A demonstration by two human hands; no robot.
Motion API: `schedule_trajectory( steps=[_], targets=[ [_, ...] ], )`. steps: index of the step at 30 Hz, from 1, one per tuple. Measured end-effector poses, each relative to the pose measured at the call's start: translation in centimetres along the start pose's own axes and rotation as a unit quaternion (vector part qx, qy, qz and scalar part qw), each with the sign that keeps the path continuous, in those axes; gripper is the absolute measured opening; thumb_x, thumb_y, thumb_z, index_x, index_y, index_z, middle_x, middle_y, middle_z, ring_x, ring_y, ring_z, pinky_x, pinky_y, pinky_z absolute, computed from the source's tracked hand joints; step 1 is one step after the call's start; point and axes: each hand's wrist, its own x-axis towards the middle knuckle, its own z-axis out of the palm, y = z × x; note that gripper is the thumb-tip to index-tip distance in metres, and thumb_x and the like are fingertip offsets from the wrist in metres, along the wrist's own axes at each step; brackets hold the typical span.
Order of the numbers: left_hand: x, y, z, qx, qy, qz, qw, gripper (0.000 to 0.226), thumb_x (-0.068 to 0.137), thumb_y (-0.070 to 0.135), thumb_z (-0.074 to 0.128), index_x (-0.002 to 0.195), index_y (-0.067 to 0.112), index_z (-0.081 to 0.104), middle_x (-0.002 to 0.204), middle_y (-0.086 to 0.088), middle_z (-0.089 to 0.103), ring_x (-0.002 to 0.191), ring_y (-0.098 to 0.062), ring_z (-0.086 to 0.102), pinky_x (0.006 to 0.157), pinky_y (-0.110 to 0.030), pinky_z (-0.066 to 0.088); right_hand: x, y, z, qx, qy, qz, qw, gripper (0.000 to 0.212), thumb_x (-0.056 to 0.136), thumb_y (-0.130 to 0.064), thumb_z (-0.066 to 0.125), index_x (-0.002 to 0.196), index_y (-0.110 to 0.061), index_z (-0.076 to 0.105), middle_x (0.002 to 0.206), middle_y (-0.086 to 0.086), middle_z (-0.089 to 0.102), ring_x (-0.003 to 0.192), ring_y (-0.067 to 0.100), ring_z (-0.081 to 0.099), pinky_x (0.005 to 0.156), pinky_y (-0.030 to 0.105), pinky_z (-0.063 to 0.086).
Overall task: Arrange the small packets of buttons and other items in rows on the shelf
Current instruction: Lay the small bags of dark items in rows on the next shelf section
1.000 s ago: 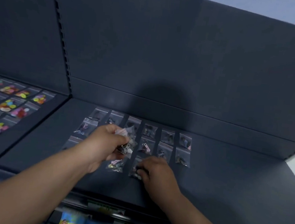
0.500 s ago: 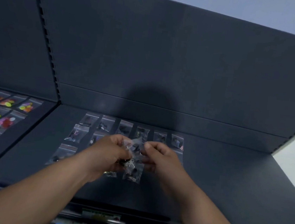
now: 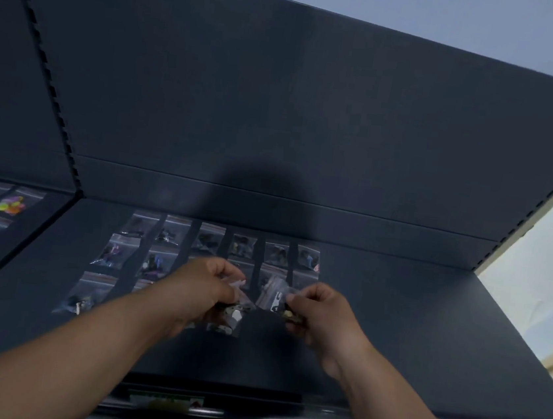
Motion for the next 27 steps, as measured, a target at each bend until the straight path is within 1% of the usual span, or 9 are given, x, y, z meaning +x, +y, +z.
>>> schedule_trajectory(
  steps=[4, 7, 9, 13, 15, 19, 21, 23, 27],
  targets=[
    [0.1, -0.1, -0.1, -0.007, 0.003, -0.003, 1.000, 0.020, 0.085, -0.006, 0.058, 0.098, 0.007, 0.066, 0.097, -0.016, 0.072, 0.075, -0.021, 0.065, 0.055, -0.029, 0.052, 0.3, 0.7, 0.0, 0.014, 0.028, 0.036, 0.999, 0.013, 0.086, -0.004, 0.063, 0.082, -0.010, 0.052, 0.077, 0.009, 0.056, 0.069, 0.017, 0.057, 0.050, 0.021, 0.051],
    [0.2, -0.2, 0.1, -0.007, 0.006, -0.004, 1.000, 0.019, 0.086, -0.005, 0.058, 0.098, 0.008, 0.065, 0.098, -0.017, 0.071, 0.071, -0.019, 0.063, 0.049, -0.026, 0.049, 0.3, 1.0, -0.3, -0.135, 0.045, -0.009, 0.990, 0.019, 0.080, 0.001, 0.062, 0.070, -0.012, 0.053, 0.058, 0.004, 0.052, 0.038, 0.002, 0.042, 0.033, 0.012, 0.029],
    [0.3, -0.2, 0.2, -0.010, 0.005, -0.006, 1.000, 0.019, 0.086, -0.004, 0.058, 0.100, 0.007, 0.065, 0.099, -0.016, 0.071, 0.070, -0.018, 0.063, 0.047, -0.024, 0.049, 0.4, 1.1, -0.5, -0.188, 0.055, -0.025, 0.980, 0.021, 0.078, 0.001, 0.063, 0.067, -0.013, 0.052, 0.057, 0.004, 0.051, 0.033, 0.003, 0.036, 0.031, 0.014, 0.025],
    [0.5, -0.4, 0.1, -0.019, 0.004, -0.002, 1.000, 0.018, 0.087, -0.003, 0.059, 0.101, 0.006, 0.064, 0.097, -0.017, 0.072, 0.070, -0.018, 0.062, 0.050, -0.027, 0.050, 0.4, 0.9, 0.0, -0.101, 0.041, 0.028, 0.994, 0.022, 0.081, 0.003, 0.061, 0.081, -0.012, 0.046, 0.070, 0.012, 0.055, 0.049, 0.016, 0.050, 0.040, 0.019, 0.040],
    [0.6, -0.5, -0.1, -0.020, 0.006, 0.000, 1.000, 0.017, 0.086, -0.003, 0.060, 0.099, 0.006, 0.066, 0.097, -0.017, 0.072, 0.070, -0.019, 0.062, 0.049, -0.028, 0.049, 0.5, 1.3, -0.1, -0.156, 0.040, 0.040, 0.986, 0.020, 0.082, -0.002, 0.059, 0.080, -0.014, 0.044, 0.073, 0.013, 0.056, 0.052, 0.021, 0.053, 0.048, 0.026, 0.044],
    [0.8, -0.5, -0.2, -0.024, 0.013, 0.003, 1.000, 0.017, 0.085, -0.004, 0.061, 0.097, 0.005, 0.067, 0.096, -0.017, 0.072, 0.075, -0.021, 0.064, 0.059, -0.031, 0.051, 0.3, 1.4, -0.8, -0.514, 0.032, -0.114, 0.850, 0.015, 0.085, -0.024, 0.057, 0.073, -0.020, 0.047, 0.075, -0.002, 0.058, 0.073, 0.019, 0.056, 0.063, 0.024, 0.038],
    [0.7, -0.5, -0.2, -0.029, 0.014, 0.004, 0.999, 0.016, 0.084, -0.005, 0.061, 0.096, 0.005, 0.067, 0.097, -0.018, 0.072, 0.074, -0.022, 0.063, 0.059, -0.032, 0.051, 0.3, 1.3, -0.6, -0.529, 0.014, -0.203, 0.824, 0.006, 0.086, -0.018, 0.055, 0.081, -0.021, 0.056, 0.090, -0.001, 0.061, 0.086, 0.018, 0.057, 0.068, 0.020, 0.036],
    [0.6, -0.5, -0.2, -0.033, 0.018, 0.005, 0.999, 0.017, 0.083, -0.006, 0.062, 0.093, 0.006, 0.067, 0.095, -0.018, 0.071, 0.073, -0.023, 0.063, 0.058, -0.031, 0.051, 0.7, 1.4, -0.3, -0.523, -0.033, -0.267, 0.809, 0.016, 0.085, -0.011, 0.057, 0.095, -0.018, 0.067, 0.105, -0.001, 0.062, 0.101, 0.015, 0.055, 0.078, 0.012, 0.035],
    [0.5, -0.5, -0.4, -0.045, 0.022, 0.005, 0.999, 0.016, 0.082, -0.007, 0.063, 0.090, 0.007, 0.067, 0.095, -0.020, 0.069, 0.074, -0.025, 0.065, 0.056, -0.030, 0.054, 1.2, 2.3, 0.0, -0.533, -0.105, -0.289, 0.788, 0.026, 0.086, -0.011, 0.061, 0.110, -0.019, 0.068, 0.116, 0.000, 0.063, 0.111, 0.017, 0.053, 0.094, 0.016, 0.036]
  ],
)
